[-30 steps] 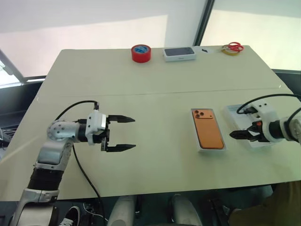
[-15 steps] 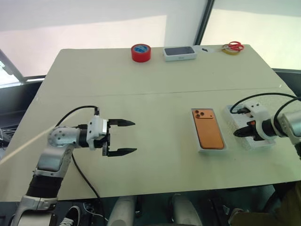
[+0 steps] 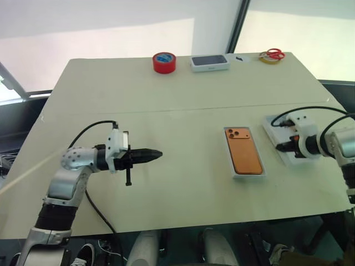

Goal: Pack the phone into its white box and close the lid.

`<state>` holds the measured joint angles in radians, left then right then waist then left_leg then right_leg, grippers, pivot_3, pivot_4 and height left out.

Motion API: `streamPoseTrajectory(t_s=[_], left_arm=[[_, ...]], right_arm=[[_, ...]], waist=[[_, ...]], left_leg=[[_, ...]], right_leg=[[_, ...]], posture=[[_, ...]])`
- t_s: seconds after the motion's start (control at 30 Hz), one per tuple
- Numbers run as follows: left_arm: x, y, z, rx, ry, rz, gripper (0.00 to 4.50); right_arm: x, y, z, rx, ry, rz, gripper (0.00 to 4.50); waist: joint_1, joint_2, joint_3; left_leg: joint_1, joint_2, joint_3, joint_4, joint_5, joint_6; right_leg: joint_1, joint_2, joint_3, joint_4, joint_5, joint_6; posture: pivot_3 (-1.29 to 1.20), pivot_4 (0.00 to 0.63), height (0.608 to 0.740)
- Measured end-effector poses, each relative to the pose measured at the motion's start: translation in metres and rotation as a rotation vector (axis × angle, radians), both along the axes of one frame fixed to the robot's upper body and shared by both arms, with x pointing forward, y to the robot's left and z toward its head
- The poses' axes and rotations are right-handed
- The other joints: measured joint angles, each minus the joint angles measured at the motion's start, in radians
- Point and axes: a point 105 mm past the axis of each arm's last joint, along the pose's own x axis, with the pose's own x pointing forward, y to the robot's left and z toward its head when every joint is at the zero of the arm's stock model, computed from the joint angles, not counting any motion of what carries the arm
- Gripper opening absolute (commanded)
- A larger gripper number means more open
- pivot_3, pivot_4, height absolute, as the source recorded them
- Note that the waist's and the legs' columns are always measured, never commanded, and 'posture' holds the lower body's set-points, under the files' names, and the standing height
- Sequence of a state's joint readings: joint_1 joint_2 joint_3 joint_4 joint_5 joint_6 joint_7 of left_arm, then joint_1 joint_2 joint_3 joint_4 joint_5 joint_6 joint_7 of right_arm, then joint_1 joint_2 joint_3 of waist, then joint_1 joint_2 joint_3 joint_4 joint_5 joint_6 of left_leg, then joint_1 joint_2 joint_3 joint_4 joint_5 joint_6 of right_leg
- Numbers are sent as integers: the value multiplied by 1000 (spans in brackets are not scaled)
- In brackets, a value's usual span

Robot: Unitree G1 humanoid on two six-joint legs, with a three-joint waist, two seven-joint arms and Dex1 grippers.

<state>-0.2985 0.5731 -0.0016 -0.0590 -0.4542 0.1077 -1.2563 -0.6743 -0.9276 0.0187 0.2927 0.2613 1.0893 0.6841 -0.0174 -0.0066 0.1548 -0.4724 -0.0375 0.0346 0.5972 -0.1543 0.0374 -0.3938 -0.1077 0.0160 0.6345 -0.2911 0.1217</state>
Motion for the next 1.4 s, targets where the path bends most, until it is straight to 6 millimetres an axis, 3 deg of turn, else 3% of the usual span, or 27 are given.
streamPoseTrajectory(t_s=[0.1,0.23,0.3,0.37,0.47,0.53,0.7,0.97,1.1,1.23,1.33,1.4], left_arm=[[6,-6,-1,-40,11,40,41],[14,-15,-1,-85,11,98,41],[20,-20,-2,-120,16,149,41],[22,-25,-4,-135,20,175,41],[23,-31,-7,-137,45,187,41],[24,-32,-10,-135,67,195,41],[22,-53,-12,-154,90,161,41],[39,-106,-19,-147,111,89,41],[47,-117,-15,-156,95,80,41],[49,-130,-37,-126,157,78,41],[46,-144,-50,-122,205,63,0],[46,-155,-51,-131,216,47,0]], right_arm=[[18,30,33,201,-233,56,0],[17,81,60,488,-394,168,0],[6,115,70,735,-427,230,0],[-14,141,70,1001,-350,291,0],[-56,158,40,1096,-165,376,0],[-79,160,23,1150,-58,413,0],[-101,155,32,1115,28,499,0],[-96,153,12,1178,219,405,0],[-84,146,5,1177,241,343,0],[-69,137,3,1159,195,284,0],[-64,132,2,1174,188,266,949],[-61,127,-3,1185,195,232,1931]], waist=[[3,0,0],[8,0,0],[8,0,0],[8,-1,0],[24,-1,0],[23,1,1],[5,1,1],[6,-1,2],[6,-1,2],[10,-1,2],[12,-2,2],[13,-2,2]], left_leg=[[0,1,0,0,1,2],[0,2,-2,0,2,2],[0,2,-2,1,2,2],[1,1,-3,2,1,1],[1,1,-3,2,0,0],[1,0,0,1,0,0],[9,-1,3,-1,1,2],[8,-1,4,2,1,9],[8,-1,5,3,0,10],[7,-1,5,3,0,11],[6,-1,5,6,-1,12],[3,-1,4,10,-2,13]], right_leg=[[0,1,-1,0,1,1],[2,2,-2,1,1,2],[1,2,-2,3,1,2],[1,2,-2,7,1,2],[1,0,-3,8,1,1],[0,-1,-2,8,-1,-2],[7,-4,-3,3,-2,-3],[13,-4,-3,-4,-2,-3],[13,-4,-3,-4,-2,-3],[14,-4,-3,-4,-2,-2],[14,-4,-3,-4,-1,-2],[13,-4,-4,-3,-1,-2]], posture=[[0,150,738],[0,150,738],[0,150,738],[0,150,738],[0,150,738],[0,150,738],[0,150,738],[0,150,738],[0,150,738],[0,150,738],[0,150,738],[0,150,738]])
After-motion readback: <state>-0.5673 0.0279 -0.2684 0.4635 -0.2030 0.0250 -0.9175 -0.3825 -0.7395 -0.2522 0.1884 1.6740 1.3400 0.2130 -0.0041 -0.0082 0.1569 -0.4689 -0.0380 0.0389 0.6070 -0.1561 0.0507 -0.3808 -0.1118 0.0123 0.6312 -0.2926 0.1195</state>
